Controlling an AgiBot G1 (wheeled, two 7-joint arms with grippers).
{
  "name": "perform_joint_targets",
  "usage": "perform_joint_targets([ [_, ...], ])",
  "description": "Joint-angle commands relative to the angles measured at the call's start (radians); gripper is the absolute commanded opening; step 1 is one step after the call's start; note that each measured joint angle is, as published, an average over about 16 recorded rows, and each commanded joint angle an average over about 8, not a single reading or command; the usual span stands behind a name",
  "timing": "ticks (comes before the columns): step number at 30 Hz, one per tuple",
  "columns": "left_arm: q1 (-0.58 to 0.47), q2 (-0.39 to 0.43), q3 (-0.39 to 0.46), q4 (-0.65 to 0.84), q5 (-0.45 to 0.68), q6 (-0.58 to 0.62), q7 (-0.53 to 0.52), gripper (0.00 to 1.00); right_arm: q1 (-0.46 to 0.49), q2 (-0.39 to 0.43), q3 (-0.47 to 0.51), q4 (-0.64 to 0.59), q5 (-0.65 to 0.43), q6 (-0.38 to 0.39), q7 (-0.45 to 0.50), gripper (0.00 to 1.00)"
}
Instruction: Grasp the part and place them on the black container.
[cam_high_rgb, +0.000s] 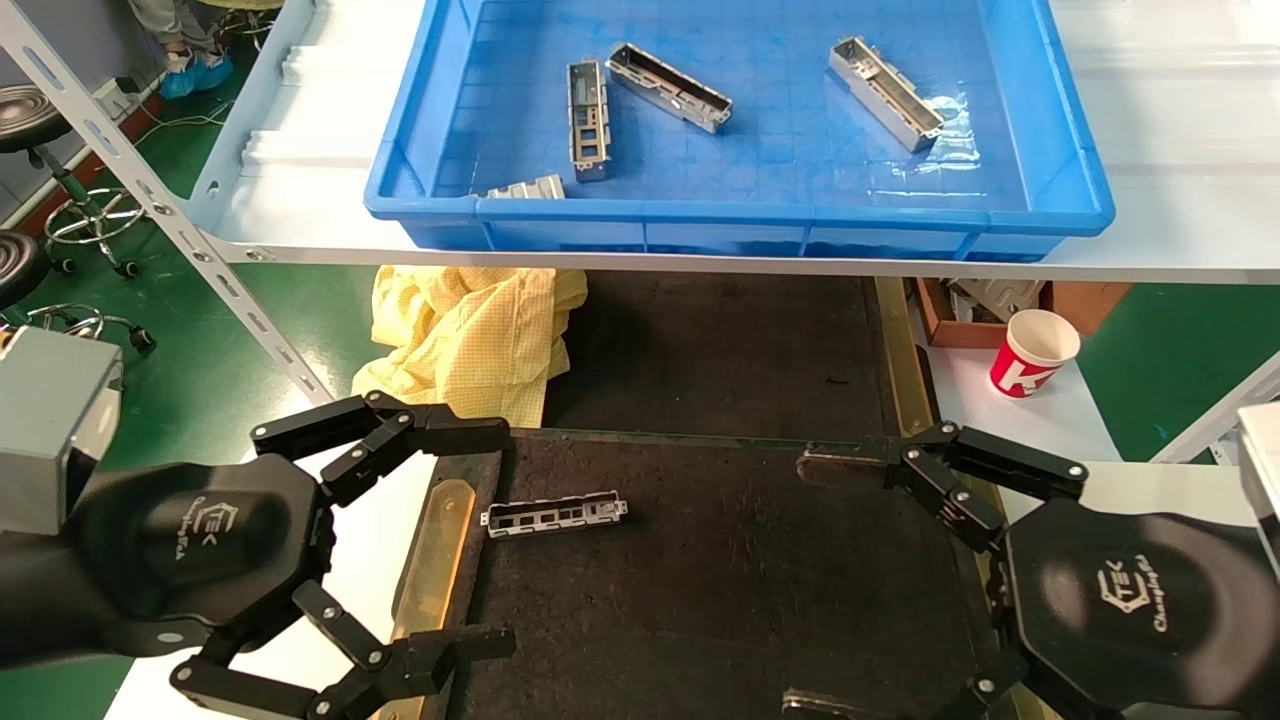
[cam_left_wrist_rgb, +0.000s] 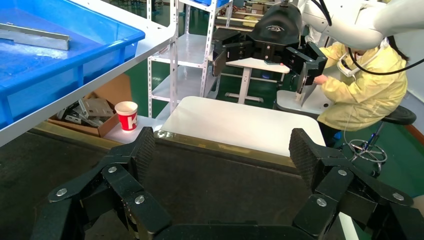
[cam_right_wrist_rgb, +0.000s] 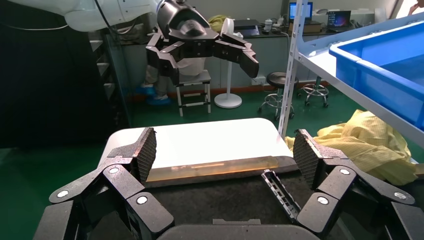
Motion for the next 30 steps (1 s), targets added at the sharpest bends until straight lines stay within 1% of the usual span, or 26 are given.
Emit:
perform_joint_targets([
  [1,0.000,0.000,0.000,0.000,0.000,0.000,0.000,1.00,-0.005,0.005,0.007,0.007,0.000,-0.001,0.002,1.00],
  [30,0.000,0.000,0.000,0.000,0.000,0.000,0.000,1.00,0.012,-0.013,-0.019,-0.021,0.000,0.003,-0.005,1.00],
])
